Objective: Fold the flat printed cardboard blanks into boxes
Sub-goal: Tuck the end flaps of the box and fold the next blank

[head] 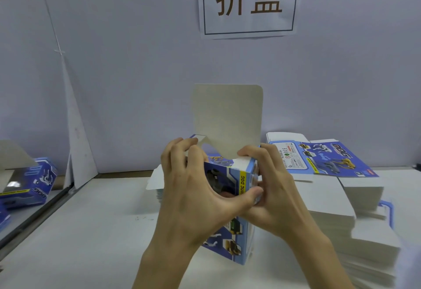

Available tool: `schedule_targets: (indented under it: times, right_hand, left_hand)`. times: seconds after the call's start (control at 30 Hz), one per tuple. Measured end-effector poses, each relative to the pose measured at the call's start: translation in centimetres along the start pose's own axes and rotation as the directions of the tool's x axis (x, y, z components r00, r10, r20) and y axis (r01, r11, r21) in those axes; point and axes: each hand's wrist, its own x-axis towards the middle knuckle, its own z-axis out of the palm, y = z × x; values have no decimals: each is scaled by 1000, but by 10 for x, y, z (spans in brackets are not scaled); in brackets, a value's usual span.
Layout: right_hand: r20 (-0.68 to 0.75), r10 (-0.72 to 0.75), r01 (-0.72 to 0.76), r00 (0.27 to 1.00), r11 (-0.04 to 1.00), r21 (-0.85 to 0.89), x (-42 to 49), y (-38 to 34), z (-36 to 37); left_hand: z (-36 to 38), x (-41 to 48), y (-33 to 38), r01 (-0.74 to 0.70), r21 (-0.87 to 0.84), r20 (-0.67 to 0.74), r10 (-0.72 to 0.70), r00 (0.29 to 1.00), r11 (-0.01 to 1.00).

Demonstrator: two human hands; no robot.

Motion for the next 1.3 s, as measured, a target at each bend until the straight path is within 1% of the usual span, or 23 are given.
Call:
schedule_targets:
  times: [0.1, 0.37, 0.43, 0.5, 0.57, 0.6, 0.63, 0.67, 0.7, 0.73, 0.77, 0.8, 0.87, 0.93, 0.97, 1.0, 1.07, 1.2, 1.23, 1.3]
  right_hand:
    - [13, 0, 0, 1000, 1000, 17, 0, -1, -1]
    - [-33, -33, 33, 999, 999, 5, -1, 1, -1]
    - [-14, -21, 22, 1000, 1000, 20, 0, -1, -1]
    - [61, 21, -24, 998, 998, 59, 0, -1, -3]
    - [205, 86, -118, 975, 982, 150, -2, 0, -12]
    - [255, 112, -174, 960, 956, 235, -2, -1, -19]
    - [263, 126, -218, 956, 908, 358, -1, -2, -25]
    - [219, 135, -228, 966, 842, 489, 1, -3, -30]
    - [128, 159, -204, 979, 789, 580, 4, -4, -34]
    - [8, 199, -163, 980, 778, 607, 9, -6, -37]
    - [-102, 228, -131, 968, 810, 571, 16, -9, -40]
    - [-179, 222, -109, 958, 865, 490, 24, -12, -42]
    - [-237, 145, -78, 961, 959, 274, 42, -16, -47]
    - [-265, 99, -77, 959, 993, 91, 58, -19, -51]
    - [-280, 96, -87, 955, 995, 44, 64, -21, -52]
    - [-282, 93, -88, 955, 996, 27, 69, -21, -53]
    - [-254, 88, -77, 963, 996, 51, 74, -21, -52]
    - [-199, 106, -53, 974, 965, 255, 75, -19, -56]
    - [-181, 101, -50, 978, 962, 268, 76, -20, -57]
    - [-154, 78, -39, 985, 970, 241, 78, -22, -57]
  left_hand:
    - [0, -1, 1, 14, -6, 16, -14, 1000, 1000]
    - [0, -1, 1, -10, -3, 3, 10, 1000, 1000]
    - [1, -1, 1, -16, -5, 3, 16, 1000, 1000]
    - [0, 0, 0, -8, -11, 9, 8, 1000, 1000]
    - [-4, 1, -4, 1, -25, 23, 0, 1000, 1000]
    - [-6, 3, -7, -6, -25, 28, 7, 1000, 1000]
    - [-9, 4, -10, -21, -21, 32, 22, 999, 1000]
    - [-12, 5, -12, -40, -19, 38, 41, 998, 999]
    - [-14, 6, -13, -58, -23, 44, 59, 997, 998]
    - [-16, 6, -12, -74, -28, 51, 75, 996, 997]
    - [-17, 6, -11, -89, -27, 59, 91, 994, 996]
    - [-18, 5, -9, -106, -21, 65, 108, 992, 994]
    - [-18, 4, -6, -145, -8, 77, 146, 986, 989]
    - [-17, 2, -1, -175, -15, 103, 176, 979, 984]
    - [-17, 1, 1, -185, -27, 118, 187, 975, 982]
    - [-17, 0, 3, -189, -45, 130, 194, 972, 981]
    - [-18, -2, 5, -189, -76, 137, 198, 971, 979]
    - [-22, 0, 4, -179, -63, 109, 186, 977, 982]
    - [-22, 0, 4, -176, -55, 102, 181, 978, 983]
    - [-22, 1, 4, -170, -38, 95, 173, 980, 985]
